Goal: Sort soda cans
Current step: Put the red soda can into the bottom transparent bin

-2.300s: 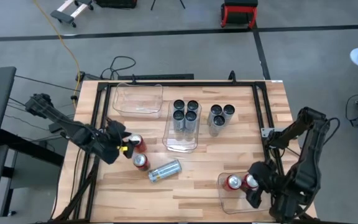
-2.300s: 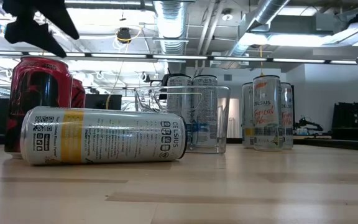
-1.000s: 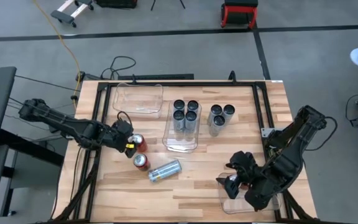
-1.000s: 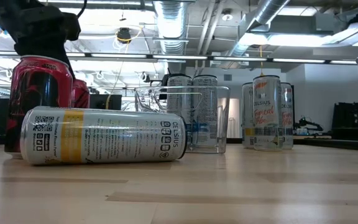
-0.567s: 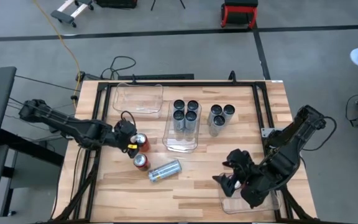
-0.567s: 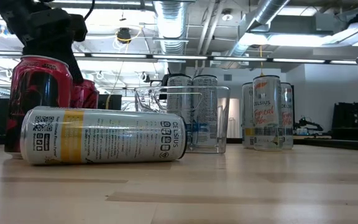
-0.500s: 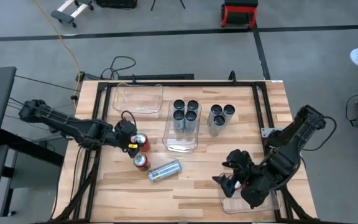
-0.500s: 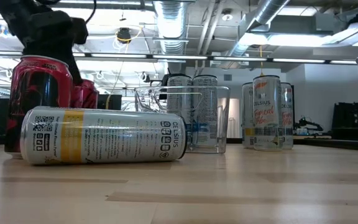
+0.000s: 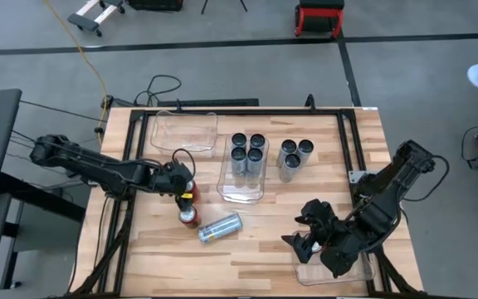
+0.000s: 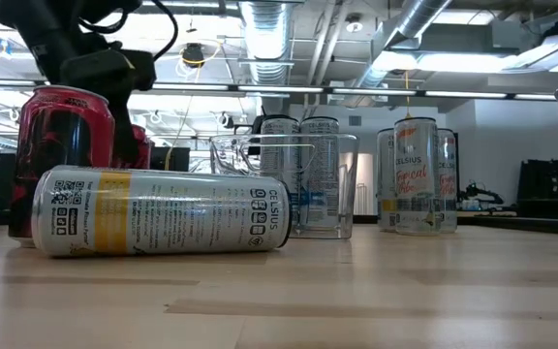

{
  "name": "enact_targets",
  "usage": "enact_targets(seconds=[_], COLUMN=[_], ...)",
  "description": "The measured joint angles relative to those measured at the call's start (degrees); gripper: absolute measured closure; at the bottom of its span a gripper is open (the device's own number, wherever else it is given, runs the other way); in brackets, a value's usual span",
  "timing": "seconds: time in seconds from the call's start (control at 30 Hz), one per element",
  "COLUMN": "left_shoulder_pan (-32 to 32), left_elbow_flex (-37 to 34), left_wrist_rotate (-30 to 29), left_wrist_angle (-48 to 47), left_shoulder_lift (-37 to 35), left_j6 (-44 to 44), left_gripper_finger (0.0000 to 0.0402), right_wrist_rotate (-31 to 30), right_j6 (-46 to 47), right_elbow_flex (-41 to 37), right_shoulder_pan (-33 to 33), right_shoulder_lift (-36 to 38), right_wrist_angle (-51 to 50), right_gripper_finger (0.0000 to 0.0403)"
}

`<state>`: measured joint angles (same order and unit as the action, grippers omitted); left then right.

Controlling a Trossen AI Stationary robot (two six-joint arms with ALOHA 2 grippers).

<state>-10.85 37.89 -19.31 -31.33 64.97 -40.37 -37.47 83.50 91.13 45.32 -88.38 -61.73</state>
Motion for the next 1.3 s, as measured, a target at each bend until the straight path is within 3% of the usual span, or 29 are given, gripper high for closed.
enact_targets(seconds=[0.3,0.53,0.93,1.3], left_shoulder_pan=[0.00,0.00,0.04,-2.79], left_elbow_flex=[1.10,5.78,23.70,35.50], left_wrist_rotate=[-0.22,-0.27,0.59,6.21], left_wrist_angle=[0.45,-1.54,-2.30,0.63], left_shoulder_lift=[0.52,0.50,2.02,17.76], left_j6=[2.45,2.80,9.72,13.58], left_gripper_finger=[0.0105,0.0105,0.0105,0.0105], right_wrist_rotate=[-0.01,0.02,-0.02,-0.39], right_j6=[0.46,0.47,-0.02,-1.16], right_elbow_flex=[-0.02,-0.02,-0.02,-0.02], right_shoulder_pan=[-0.44,-0.85,-0.90,0.01], right_shoulder_lift=[0.00,0.00,0.00,0.00], right_wrist_angle=[-0.16,-0.32,-0.37,-0.38], right_gripper_finger=[0.0017,0.0017,0.0017,0.0017])
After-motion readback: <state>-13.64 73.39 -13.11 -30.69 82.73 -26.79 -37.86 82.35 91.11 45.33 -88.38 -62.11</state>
